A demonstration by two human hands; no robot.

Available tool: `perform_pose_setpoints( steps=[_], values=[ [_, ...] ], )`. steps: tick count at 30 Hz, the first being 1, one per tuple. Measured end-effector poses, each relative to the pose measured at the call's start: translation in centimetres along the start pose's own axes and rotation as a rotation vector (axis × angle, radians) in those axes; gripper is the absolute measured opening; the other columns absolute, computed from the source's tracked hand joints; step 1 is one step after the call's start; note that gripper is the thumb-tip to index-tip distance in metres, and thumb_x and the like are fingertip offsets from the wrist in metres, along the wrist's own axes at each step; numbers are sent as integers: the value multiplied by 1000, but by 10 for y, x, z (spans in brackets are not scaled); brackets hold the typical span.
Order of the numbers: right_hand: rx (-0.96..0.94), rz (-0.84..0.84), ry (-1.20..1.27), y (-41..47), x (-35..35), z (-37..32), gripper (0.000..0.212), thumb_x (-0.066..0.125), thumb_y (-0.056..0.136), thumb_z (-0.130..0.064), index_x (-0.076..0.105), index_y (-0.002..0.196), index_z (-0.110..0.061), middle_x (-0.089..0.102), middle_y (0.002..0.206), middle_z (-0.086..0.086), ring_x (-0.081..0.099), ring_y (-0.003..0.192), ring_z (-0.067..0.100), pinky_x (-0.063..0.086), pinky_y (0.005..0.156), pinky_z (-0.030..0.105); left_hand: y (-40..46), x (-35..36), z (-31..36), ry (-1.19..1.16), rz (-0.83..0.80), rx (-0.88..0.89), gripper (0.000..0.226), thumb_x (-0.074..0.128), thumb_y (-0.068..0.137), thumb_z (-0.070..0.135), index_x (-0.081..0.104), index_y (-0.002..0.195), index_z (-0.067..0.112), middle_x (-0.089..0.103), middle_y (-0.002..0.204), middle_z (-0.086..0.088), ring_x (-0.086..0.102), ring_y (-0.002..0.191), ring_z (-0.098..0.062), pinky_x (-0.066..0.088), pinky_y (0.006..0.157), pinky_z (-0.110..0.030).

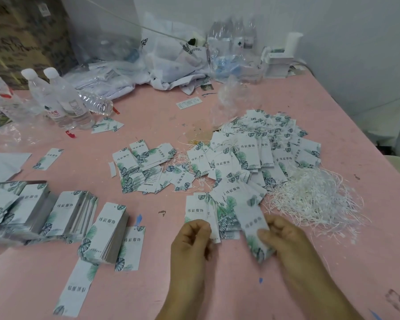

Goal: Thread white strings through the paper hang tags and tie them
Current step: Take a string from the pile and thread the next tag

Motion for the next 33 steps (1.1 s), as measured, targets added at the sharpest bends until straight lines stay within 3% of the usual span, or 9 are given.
perform_pose_setpoints(
  steps=[4,6,8,11,16,25,27,30,33],
  values=[
    [-134,152,-123,49,-22,-62,23,59,93,-10,66,103,-30,75,90,-14,71,70,5,51,53,15,-4,3,-4,125,4,73,18,63,91,0,69,80,13,55,57,3,44,48,-8,39,47,-18],
    [-181,197,-154,83,-30,-93,24,59,93,-10,64,110,-26,74,86,-12,68,65,5,49,50,13,-5,4,-3,178,1,120,15,69,88,11,69,75,19,57,58,5,45,51,-8,38,52,-21],
    [-189,235,-197,114,-32,-117,32,59,94,-11,59,125,-18,70,104,-7,66,78,11,51,58,15,-6,2,-5,216,25,143,5,68,77,26,68,72,24,57,57,7,45,53,-7,39,52,-19],
    [-197,353,-592,132,-33,-126,49,58,96,-22,42,142,-16,46,140,7,54,113,21,42,84,25,-6,-7,-20,230,57,121,15,67,71,38,69,75,24,59,61,-2,48,58,-12,41,57,-28],
    [-268,249,-606,83,-5,-57,21,63,92,-32,58,112,-30,58,99,-15,60,90,6,47,76,22,8,-35,-32,292,176,179,26,69,75,40,68,89,18,55,64,-10,47,59,-15,44,60,-37],
    [-179,236,-703,69,1,-16,38,75,77,-49,53,103,-30,51,92,-16,52,78,-2,39,62,21,13,-55,-34,304,383,224,35,69,68,46,63,97,27,52,66,12,48,58,-9,46,62,-34],
    [-163,218,-708,72,-1,-16,39,76,78,-48,53,104,-30,51,92,-15,52,79,-1,38,61,20,18,-54,-35,325,356,156,40,71,67,47,58,103,36,57,81,7,56,71,-14,52,70,-38],
    [-160,217,-652,71,-2,-14,39,77,78,-45,54,104,-29,52,92,-12,53,81,1,38,62,19,32,-50,-22,607,253,117,41,70,70,53,48,104,46,60,93,16,60,82,-2,50,72,-32],
    [-213,260,-564,66,0,-11,37,75,80,-42,53,107,-29,54,91,-6,55,79,7,40,63,21,49,-43,-9,861,125,75,32,68,72,54,52,90,35,61,81,15,59,76,-2,42,63,-29]
  ],
)
Point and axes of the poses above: each hand's wrist, its own y-axis towards the middle knuckle, its own x-axis out of the palm, z = x × y, the point moved 7 cm from there along y, towards the middle knuckle
